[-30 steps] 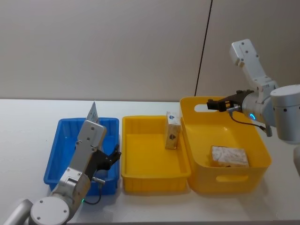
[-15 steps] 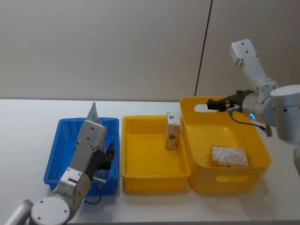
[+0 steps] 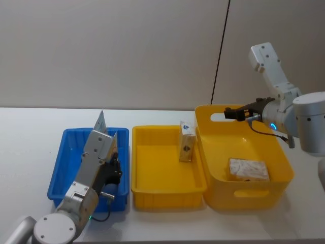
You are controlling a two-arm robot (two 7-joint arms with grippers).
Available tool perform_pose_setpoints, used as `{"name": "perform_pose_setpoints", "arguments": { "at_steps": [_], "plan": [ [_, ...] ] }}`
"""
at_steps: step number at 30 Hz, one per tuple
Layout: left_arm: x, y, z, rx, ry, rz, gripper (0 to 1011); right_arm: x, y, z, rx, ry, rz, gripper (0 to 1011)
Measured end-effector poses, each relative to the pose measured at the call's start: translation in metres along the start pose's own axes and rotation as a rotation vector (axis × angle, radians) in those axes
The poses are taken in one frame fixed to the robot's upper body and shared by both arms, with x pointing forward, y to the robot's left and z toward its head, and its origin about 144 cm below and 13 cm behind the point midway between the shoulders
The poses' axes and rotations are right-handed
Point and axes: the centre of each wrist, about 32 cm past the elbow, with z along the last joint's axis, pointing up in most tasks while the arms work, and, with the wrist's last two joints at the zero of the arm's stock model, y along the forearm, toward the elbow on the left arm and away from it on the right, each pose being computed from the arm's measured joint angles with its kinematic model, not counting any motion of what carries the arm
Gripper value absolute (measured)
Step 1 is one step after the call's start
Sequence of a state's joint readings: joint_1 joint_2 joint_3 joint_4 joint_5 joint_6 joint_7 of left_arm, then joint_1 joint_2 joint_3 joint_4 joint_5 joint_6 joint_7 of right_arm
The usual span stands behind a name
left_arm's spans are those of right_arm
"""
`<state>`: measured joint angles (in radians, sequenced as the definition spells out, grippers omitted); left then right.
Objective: Bimanual collaborative sorting of washing and personal care products
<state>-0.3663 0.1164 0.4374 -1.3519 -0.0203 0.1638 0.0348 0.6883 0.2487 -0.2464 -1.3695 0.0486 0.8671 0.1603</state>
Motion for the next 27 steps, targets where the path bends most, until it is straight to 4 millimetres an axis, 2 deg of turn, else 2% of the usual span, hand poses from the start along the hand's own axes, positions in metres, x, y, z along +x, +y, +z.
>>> {"name": "perform_pose_setpoints", "arguments": {
  "at_steps": [27],
  "plan": [
    [-0.0002, -0.0001, 0.0001, 0.0, 0.0, 0.0, 170, 0.0, 0.0, 0.0, 0.0, 0.0, 0.0, 1003]
  ]
}}
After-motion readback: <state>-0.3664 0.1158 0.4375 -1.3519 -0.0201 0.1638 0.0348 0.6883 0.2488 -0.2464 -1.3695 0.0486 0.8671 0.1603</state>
